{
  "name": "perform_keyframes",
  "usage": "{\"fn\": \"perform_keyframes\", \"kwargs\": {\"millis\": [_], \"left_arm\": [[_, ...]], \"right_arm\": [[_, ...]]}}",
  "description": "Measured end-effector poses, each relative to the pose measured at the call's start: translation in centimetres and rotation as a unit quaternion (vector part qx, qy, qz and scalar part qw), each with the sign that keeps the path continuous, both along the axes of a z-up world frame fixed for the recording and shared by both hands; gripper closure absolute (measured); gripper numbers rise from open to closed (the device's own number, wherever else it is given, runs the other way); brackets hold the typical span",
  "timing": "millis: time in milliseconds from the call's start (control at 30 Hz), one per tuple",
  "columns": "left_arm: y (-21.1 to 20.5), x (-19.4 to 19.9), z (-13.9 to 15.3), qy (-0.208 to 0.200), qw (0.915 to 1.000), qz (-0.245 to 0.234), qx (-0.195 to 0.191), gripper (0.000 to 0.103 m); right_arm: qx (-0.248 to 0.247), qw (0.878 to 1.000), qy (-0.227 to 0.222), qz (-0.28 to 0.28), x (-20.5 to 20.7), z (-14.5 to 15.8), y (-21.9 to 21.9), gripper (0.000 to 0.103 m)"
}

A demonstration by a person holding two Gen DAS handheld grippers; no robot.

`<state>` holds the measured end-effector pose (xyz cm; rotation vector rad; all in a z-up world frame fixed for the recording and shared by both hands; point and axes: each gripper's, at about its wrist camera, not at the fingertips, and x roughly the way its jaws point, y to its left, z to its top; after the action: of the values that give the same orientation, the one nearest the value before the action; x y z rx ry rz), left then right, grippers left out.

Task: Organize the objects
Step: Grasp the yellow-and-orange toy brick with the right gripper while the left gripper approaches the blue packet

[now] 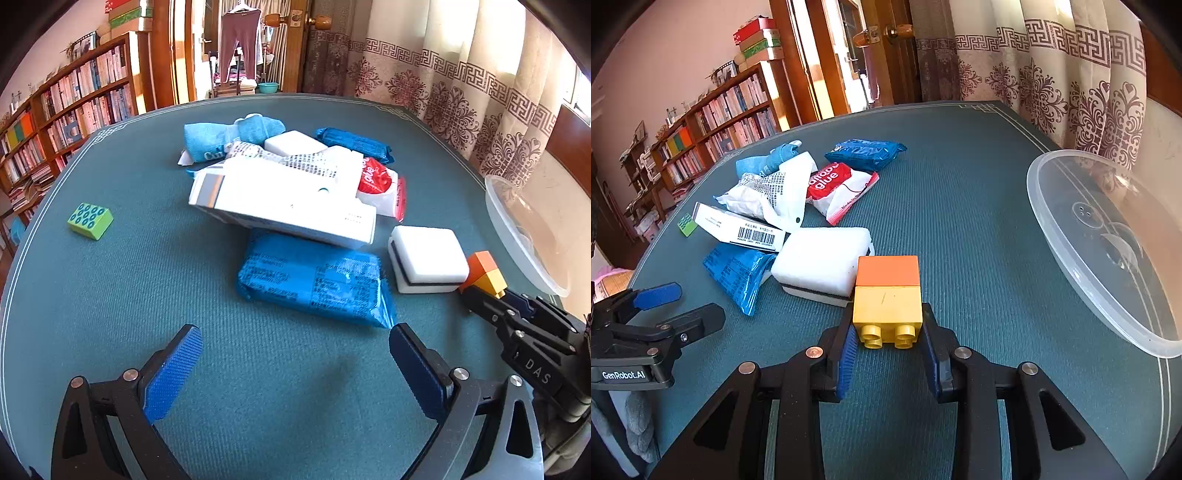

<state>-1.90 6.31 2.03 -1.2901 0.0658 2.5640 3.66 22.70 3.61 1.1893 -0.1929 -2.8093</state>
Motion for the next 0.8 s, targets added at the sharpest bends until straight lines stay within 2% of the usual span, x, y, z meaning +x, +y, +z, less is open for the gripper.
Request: {"fn": "perform_keyframes", "kwargs": {"millis": [333, 600, 800], "left_arm": [[2.0, -2.5, -0.9, 0.005, 0.9995, -0.006, -0.031, 0.000], [1.9, -3.3, -1.4, 0.004, 0.9996, -0.004, -0.026, 0.000], [2.2, -2.9, -1.2, 0.015, 0.9994, -0.016, -0.026, 0.008]], "right_arm": [[-0.009, 1.000, 0.001, 0.000, -0.1, 0.1, 0.2, 0.070], [-0.008, 1.000, 0.001, 0.000, -0.1, 0.1, 0.2, 0.070], [-0.008, 1.000, 0.001, 0.000, -0.1, 0.1, 0.2, 0.070]]}}
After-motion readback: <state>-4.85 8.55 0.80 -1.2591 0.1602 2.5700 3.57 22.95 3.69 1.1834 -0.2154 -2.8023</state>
